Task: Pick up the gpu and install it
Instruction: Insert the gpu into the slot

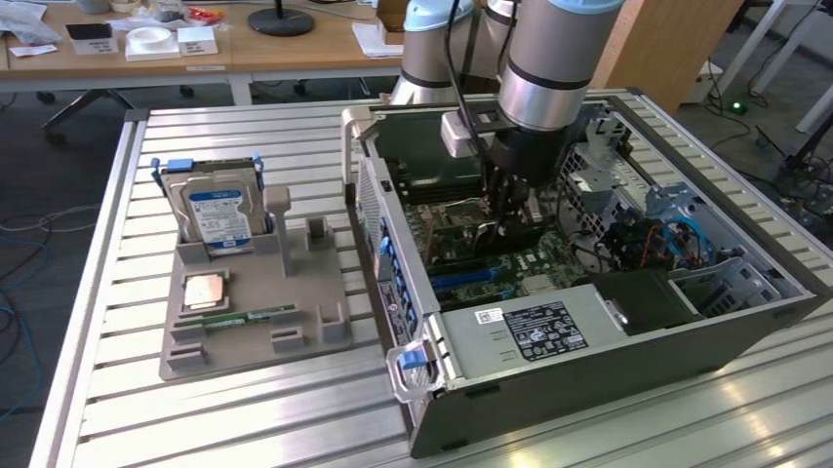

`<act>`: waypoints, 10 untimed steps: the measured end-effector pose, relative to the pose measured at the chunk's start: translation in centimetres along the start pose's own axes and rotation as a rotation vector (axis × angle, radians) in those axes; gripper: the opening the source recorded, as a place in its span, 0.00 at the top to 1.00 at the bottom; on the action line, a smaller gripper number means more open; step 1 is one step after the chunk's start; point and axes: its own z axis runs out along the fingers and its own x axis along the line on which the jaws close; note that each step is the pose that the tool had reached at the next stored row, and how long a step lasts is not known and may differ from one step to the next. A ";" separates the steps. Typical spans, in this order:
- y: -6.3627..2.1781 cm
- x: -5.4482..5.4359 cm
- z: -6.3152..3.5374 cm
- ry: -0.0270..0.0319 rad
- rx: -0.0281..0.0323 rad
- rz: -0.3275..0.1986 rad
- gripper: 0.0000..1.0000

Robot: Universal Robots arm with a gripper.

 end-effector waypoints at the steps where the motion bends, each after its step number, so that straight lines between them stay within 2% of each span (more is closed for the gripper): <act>1: 0.01 0.1 0.00 0.0001 0.0000 0.000 0.73; 10: 0.00 0.4 -0.01 0.0001 0.0000 0.000 0.73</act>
